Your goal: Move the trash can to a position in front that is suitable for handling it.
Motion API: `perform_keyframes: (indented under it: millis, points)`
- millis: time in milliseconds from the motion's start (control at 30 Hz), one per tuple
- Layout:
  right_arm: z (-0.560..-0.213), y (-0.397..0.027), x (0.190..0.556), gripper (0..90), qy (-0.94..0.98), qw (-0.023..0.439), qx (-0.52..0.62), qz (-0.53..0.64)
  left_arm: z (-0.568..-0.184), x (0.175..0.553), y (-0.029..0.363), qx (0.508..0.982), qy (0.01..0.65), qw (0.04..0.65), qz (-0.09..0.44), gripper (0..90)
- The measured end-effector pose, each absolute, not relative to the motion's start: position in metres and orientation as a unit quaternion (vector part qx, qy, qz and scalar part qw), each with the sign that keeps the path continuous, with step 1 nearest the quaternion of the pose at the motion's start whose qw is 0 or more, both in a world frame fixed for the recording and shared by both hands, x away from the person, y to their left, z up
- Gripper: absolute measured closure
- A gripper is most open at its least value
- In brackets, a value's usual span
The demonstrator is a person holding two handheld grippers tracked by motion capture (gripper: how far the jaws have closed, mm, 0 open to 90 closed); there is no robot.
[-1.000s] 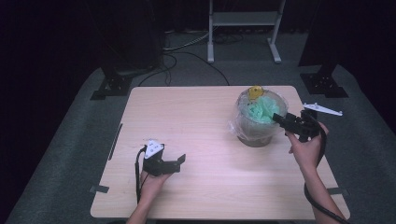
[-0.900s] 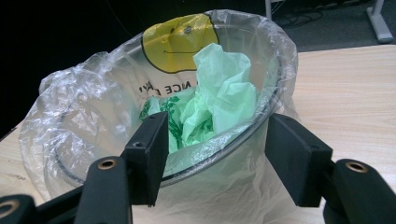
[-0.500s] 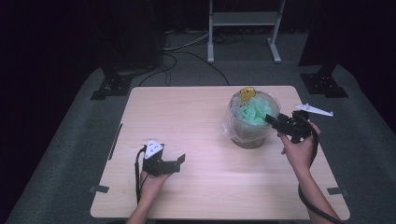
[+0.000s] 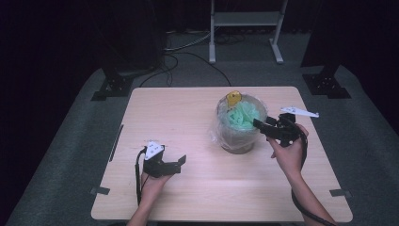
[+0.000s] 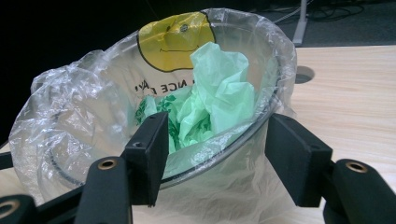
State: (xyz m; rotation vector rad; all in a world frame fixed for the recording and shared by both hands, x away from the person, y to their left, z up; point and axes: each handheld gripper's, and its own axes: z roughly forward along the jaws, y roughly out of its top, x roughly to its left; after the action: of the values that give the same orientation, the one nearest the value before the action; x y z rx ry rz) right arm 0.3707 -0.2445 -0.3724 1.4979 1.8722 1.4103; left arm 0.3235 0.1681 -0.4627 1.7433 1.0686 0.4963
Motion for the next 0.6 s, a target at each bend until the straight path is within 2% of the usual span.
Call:
perform_keyframes:
  millis: [600]
  points:
    - [-0.373, -0.188, 0.374, 39.7, 0.678, 0.146, 0.51, 0.51, -0.463, 0.323, 0.167, 0.719, 0.439, 0.5, 0.202, 0.0]
